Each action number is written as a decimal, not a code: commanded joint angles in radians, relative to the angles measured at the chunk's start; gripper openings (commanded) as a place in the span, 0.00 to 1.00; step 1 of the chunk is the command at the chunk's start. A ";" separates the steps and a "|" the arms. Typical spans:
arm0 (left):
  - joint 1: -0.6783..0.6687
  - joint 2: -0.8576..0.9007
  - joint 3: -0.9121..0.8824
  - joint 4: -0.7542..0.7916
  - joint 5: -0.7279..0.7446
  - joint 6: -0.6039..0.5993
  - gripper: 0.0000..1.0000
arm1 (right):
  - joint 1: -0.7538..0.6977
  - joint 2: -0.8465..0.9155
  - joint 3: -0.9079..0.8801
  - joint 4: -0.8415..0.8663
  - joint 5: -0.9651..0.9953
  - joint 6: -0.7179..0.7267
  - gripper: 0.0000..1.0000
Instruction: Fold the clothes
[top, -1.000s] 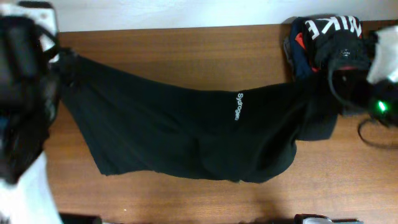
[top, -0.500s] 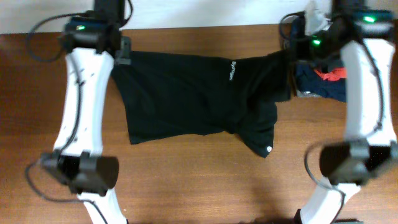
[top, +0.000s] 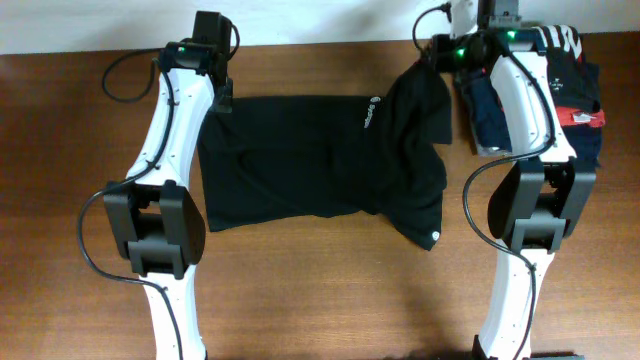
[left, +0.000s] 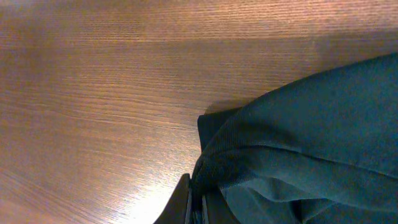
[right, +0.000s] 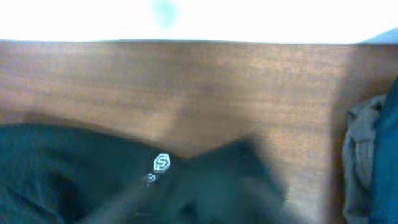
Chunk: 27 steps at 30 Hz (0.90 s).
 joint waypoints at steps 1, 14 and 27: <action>0.006 0.003 -0.001 0.008 -0.002 -0.010 0.01 | 0.003 -0.042 0.058 -0.095 0.002 0.025 0.90; 0.037 0.003 -0.001 0.023 0.113 -0.010 0.01 | 0.118 -0.051 0.062 -0.666 0.007 -0.008 0.81; 0.060 0.003 -0.001 0.018 0.170 -0.009 0.01 | 0.222 -0.051 -0.276 -0.470 0.122 0.076 0.55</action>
